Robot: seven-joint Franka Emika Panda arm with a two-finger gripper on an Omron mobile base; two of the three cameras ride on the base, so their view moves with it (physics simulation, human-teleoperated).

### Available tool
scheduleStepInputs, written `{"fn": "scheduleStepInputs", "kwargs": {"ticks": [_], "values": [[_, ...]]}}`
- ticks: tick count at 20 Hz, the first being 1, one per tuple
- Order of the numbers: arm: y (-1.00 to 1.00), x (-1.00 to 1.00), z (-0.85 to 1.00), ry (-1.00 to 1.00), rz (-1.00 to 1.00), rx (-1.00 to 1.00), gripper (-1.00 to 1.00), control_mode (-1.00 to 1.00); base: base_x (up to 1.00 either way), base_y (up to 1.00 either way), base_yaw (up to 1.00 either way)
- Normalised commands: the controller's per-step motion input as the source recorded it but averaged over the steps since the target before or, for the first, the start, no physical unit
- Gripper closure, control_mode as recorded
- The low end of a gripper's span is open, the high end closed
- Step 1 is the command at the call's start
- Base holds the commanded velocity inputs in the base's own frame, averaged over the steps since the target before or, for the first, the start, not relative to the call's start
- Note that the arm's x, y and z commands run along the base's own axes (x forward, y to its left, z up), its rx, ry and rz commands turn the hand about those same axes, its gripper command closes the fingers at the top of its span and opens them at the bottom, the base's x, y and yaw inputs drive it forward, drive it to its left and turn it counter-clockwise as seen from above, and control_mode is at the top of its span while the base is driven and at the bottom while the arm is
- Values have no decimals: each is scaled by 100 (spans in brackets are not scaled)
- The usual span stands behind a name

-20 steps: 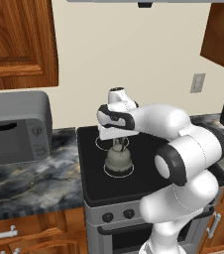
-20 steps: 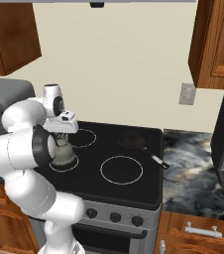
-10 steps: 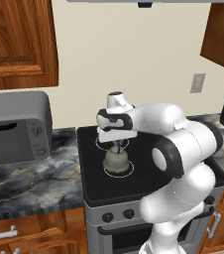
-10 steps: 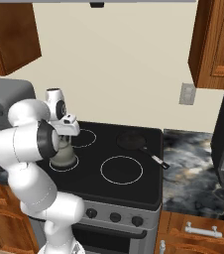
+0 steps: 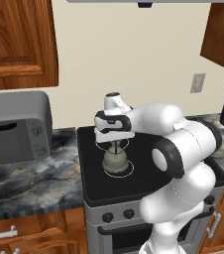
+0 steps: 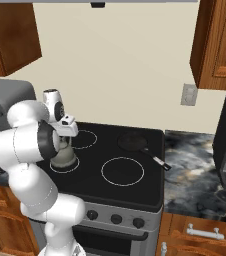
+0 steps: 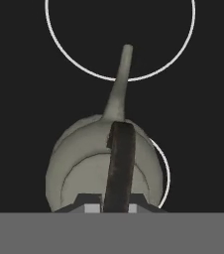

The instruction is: Pick the kettle from the counter and place it on a stove burner. Then turn the burner on.

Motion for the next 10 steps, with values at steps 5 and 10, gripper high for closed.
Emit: {"fn": "scheduleStepInputs", "kwargs": {"ticks": [5, 10], "values": [[0, 0, 0, 0, 0, 0, -100, -100, 0, 0, 0], [0, 0, 0, 0, 0, 0, -100, -100, 0, 0, 0]]}}
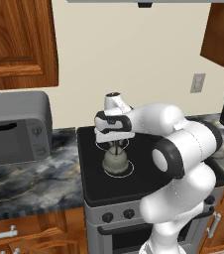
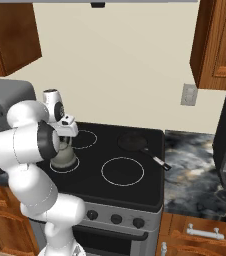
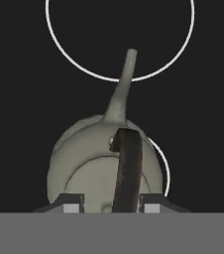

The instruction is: Pick the kettle from the counter and place it on a stove burner. Then turn the burner on.

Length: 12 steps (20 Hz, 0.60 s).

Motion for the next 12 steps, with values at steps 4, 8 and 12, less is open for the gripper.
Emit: {"fn": "scheduleStepInputs", "kwargs": {"ticks": [4, 8, 12], "values": [[0, 0, 0, 0, 0, 0, -100, -100, 0, 0, 0], [0, 0, 21, -4, 0, 0, -100, -100, 0, 0, 0], [0, -15, 37, -10, 0, 0, -100, -100, 0, 0, 0]]}}
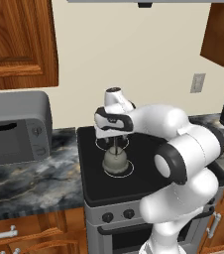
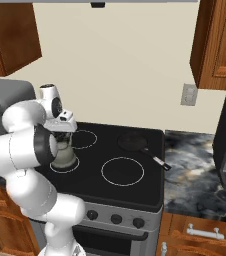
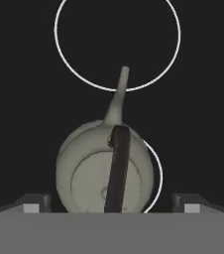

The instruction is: Pick the kettle from the counter and place it on a stove burner. Then turn the burner on.

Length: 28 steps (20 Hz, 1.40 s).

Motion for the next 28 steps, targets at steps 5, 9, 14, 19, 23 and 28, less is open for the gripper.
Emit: {"fn": "scheduleStepInputs", "kwargs": {"ticks": [5, 9, 14, 19, 23, 28], "values": [[0, -68, 14, -16, 0, 0, -100, -100, 0, 0, 0], [0, -100, 0, -18, 0, 0, -100, -100, 0, 0, 0], [0, -100, -2, -18, 0, 0, -100, -100, 0, 0, 0], [0, -100, -19, -15, 0, 0, -100, -100, 0, 0, 0], [0, -100, -43, -11, 0, -1, -100, -100, 0, 0, 0], [9, -100, -75, -5, 6, -6, -100, -100, 0, 0, 0]]}}
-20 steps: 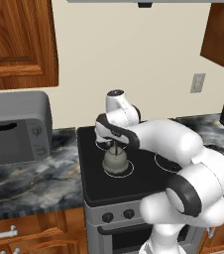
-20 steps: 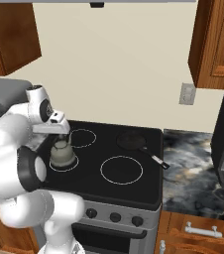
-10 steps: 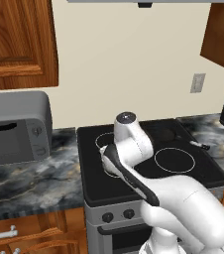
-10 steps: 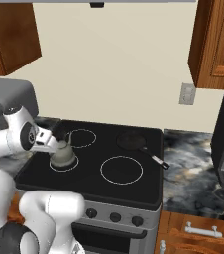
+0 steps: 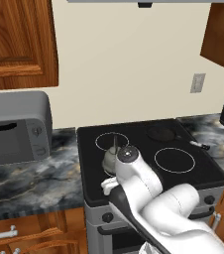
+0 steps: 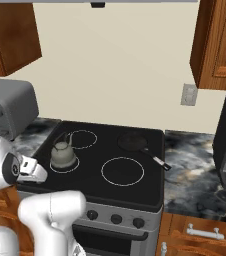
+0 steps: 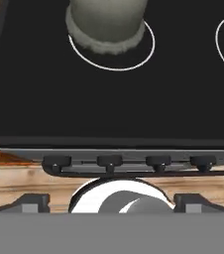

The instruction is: Pick the kettle from the counter and place it on a stove burner. Then turn the burner on.

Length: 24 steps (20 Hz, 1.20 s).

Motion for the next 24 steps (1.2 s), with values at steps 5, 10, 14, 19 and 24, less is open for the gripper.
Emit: {"fn": "scheduleStepInputs", "kwargs": {"ticks": [5, 10, 14, 19, 24], "values": [[33, -71, -98, 0, 8, -1, -100, -100, 0, 0, 0], [38, -11, -81, -2, 10, 0, -100, -100, 0, 0, 0], [10, 1, -74, -19, 15, 3, -100, -100, 0, 0, 0], [0, 0, -24, -51, 19, 11, -100, -100, 0, 0, 0], [0, 0, -16, -55, 8, 27, -100, -100, 0, 0, 0]]}}
